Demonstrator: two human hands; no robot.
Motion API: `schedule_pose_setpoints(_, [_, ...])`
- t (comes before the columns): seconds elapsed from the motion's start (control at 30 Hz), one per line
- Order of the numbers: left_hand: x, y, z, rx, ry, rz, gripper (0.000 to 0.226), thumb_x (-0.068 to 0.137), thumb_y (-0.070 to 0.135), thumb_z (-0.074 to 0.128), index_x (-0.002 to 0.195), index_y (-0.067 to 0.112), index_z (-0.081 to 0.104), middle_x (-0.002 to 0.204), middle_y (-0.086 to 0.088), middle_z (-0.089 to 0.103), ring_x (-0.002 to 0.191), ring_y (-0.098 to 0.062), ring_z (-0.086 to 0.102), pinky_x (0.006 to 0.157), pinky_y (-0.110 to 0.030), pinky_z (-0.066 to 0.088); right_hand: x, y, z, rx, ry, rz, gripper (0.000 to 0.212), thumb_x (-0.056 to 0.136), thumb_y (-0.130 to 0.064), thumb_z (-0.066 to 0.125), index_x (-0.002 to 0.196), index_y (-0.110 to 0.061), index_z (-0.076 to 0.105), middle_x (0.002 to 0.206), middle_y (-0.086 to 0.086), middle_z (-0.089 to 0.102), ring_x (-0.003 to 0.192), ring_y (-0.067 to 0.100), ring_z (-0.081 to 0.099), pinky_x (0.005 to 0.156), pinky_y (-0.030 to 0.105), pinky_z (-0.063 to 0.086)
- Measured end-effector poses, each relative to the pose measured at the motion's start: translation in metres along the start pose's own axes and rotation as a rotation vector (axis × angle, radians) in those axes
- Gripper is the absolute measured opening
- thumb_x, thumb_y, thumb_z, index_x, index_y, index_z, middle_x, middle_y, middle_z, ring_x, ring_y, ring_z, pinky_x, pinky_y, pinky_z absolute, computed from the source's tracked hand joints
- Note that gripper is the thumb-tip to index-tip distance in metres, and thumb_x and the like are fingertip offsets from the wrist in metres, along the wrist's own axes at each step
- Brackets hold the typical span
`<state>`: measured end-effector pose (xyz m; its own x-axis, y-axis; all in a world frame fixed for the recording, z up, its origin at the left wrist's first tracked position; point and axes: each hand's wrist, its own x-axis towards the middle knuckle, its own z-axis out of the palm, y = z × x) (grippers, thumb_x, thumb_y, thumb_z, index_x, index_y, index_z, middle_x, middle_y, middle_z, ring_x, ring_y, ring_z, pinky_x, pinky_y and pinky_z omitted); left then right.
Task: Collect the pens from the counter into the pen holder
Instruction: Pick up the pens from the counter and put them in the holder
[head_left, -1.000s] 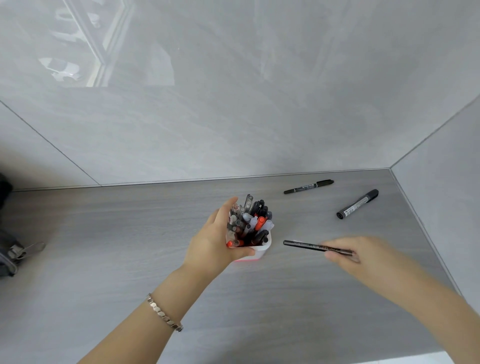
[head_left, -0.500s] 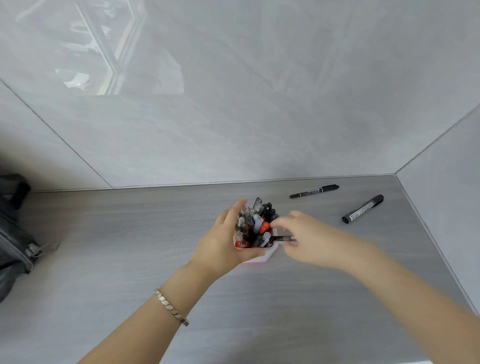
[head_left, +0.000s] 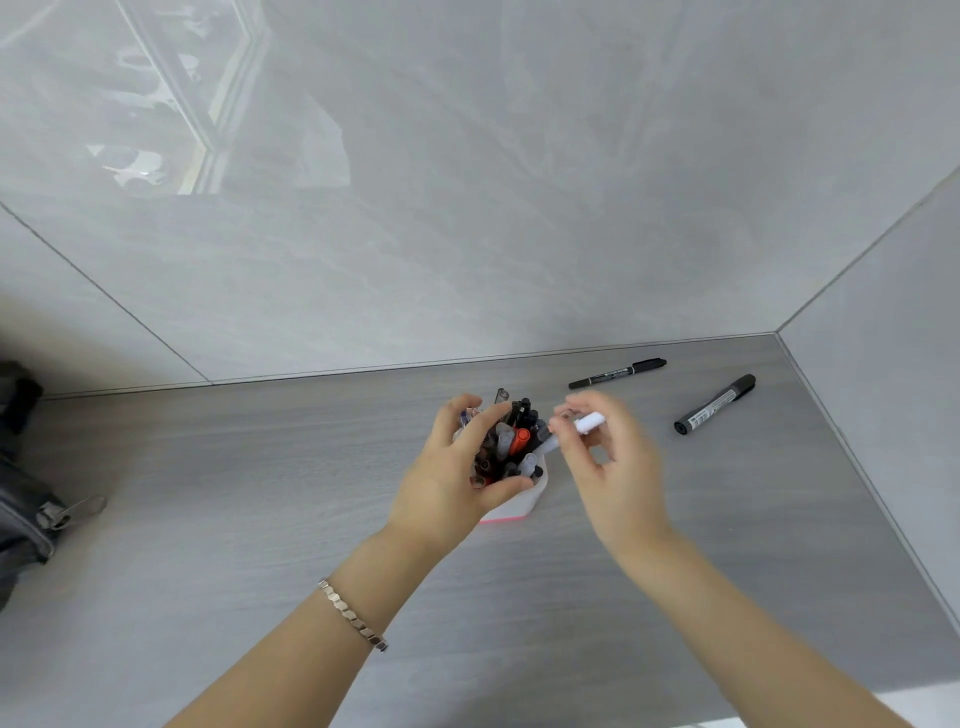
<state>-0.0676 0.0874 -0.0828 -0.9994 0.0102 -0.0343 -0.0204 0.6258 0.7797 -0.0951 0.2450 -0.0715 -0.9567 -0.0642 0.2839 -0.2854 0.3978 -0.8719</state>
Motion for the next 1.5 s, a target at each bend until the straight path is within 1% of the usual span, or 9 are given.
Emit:
schedule_pose_setpoints(0.17, [0.003, 0.0, -0.001, 0.027, 0.018, 0.013, 0.07, 0.066, 0.039, 0.076, 0.127, 0.034, 0.043, 0.122, 0.017, 0.027, 0.106, 0.001, 0.039, 0.077, -0.026, 0.047, -0.013, 0.02, 0.019, -0.104, 0.007, -0.161, 0.033, 0.094, -0.038, 0.045, 0.118, -0.017, 0.052, 0.096, -0.002, 0.067, 0.085, 0.004, 0.056, 0.084, 0.006, 0.041])
schedule_pose_setpoints(0.5, [0.011, -0.001, -0.005, 0.059, -0.026, 0.005, 0.067, 0.067, 0.037, 0.076, 0.125, 0.033, 0.043, 0.118, 0.02, 0.03, 0.106, -0.003, 0.043, 0.077, -0.022, 0.039, -0.004, 0.039, -0.008, -0.353, -0.316, -0.18, 0.053, 0.096, -0.044, 0.024, 0.125, -0.012, 0.057, 0.139, -0.001, 0.044, 0.126, 0.016, 0.037, 0.107, 0.02, 0.021])
schedule_pose_setpoints(0.6, [0.011, 0.0, -0.005, 0.075, -0.021, -0.007, 0.066, 0.068, 0.036, 0.075, 0.125, 0.033, 0.042, 0.119, 0.023, 0.029, 0.106, -0.002, 0.042, 0.076, -0.02, 0.038, 0.034, 0.066, -0.045, -0.362, -0.087, 0.103, 0.034, 0.094, -0.026, 0.047, 0.12, -0.007, 0.059, 0.121, 0.012, 0.063, 0.109, 0.023, 0.054, 0.094, 0.018, 0.033])
schedule_pose_setpoints(0.73, [0.011, 0.001, -0.003, 0.098, -0.006, -0.001, 0.065, 0.069, 0.036, 0.075, 0.125, 0.031, 0.043, 0.12, 0.023, 0.03, 0.104, -0.001, 0.042, 0.071, -0.011, 0.034, 0.081, 0.12, -0.091, -0.501, 0.122, 0.704, 0.048, 0.09, -0.016, 0.053, 0.133, -0.002, 0.036, 0.13, 0.031, 0.044, 0.112, 0.04, 0.05, 0.093, 0.041, 0.042])
schedule_pose_setpoints(0.9, [0.01, 0.008, -0.004, 0.14, -0.016, -0.027, 0.064, 0.067, 0.043, 0.073, 0.123, 0.032, 0.043, 0.13, 0.014, 0.036, 0.111, -0.01, 0.051, 0.08, -0.022, 0.045, 0.103, 0.155, -0.101, -0.541, 0.163, 0.954, 0.052, 0.09, -0.015, 0.054, 0.128, 0.009, 0.029, 0.128, 0.034, 0.045, 0.113, 0.043, 0.051, 0.086, 0.045, 0.045])
schedule_pose_setpoints(1.07, [0.016, 0.02, 0.008, 0.446, 0.137, 0.079, 0.075, 0.052, 0.07, 0.053, 0.115, 0.03, 0.048, 0.134, -0.004, 0.05, 0.126, -0.029, 0.046, 0.095, -0.046, 0.044, 0.094, 0.159, -0.09, -0.48, 0.085, 0.939, 0.036, 0.079, -0.01, 0.065, 0.107, 0.005, 0.047, 0.108, 0.027, 0.06, 0.098, 0.038, 0.059, 0.069, 0.033, 0.038])
schedule_pose_setpoints(1.27, [0.026, 0.026, 0.019, 0.486, 0.158, 0.012, 0.055, 0.061, 0.061, 0.051, 0.102, 0.026, 0.059, 0.115, 0.003, 0.064, 0.117, -0.027, 0.055, 0.077, -0.042, 0.054, 0.068, 0.123, -0.082, -0.125, 0.133, 0.885, 0.031, 0.075, -0.004, 0.065, 0.103, -0.004, 0.052, 0.072, 0.009, 0.056, 0.068, 0.028, 0.059, 0.07, 0.043, 0.06])
schedule_pose_setpoints(1.37, [0.023, 0.022, 0.019, 0.296, 0.185, 0.051, 0.04, 0.072, 0.042, 0.045, 0.103, 0.022, 0.06, 0.112, 0.006, 0.063, 0.113, -0.024, 0.054, 0.073, -0.033, 0.054, 0.046, 0.078, -0.084, 0.136, 0.157, 0.779, 0.067, 0.081, 0.008, 0.056, 0.137, -0.017, 0.029, 0.073, 0.002, 0.05, 0.058, 0.012, 0.052, 0.043, 0.013, 0.052])
schedule_pose_setpoints(1.5, [0.021, 0.009, 0.012, 0.023, 0.12, 0.078, 0.034, 0.084, 0.027, 0.048, 0.113, 0.016, 0.061, 0.116, 0.013, 0.053, 0.127, -0.011, 0.037, 0.1, -0.001, 0.023, 0.015, 0.021, -0.085, 0.343, 0.2, 0.549, 0.067, 0.083, 0.015, 0.054, 0.129, -0.028, 0.032, 0.076, 0.004, 0.057, 0.054, 0.009, 0.058, 0.048, 0.014, 0.053])
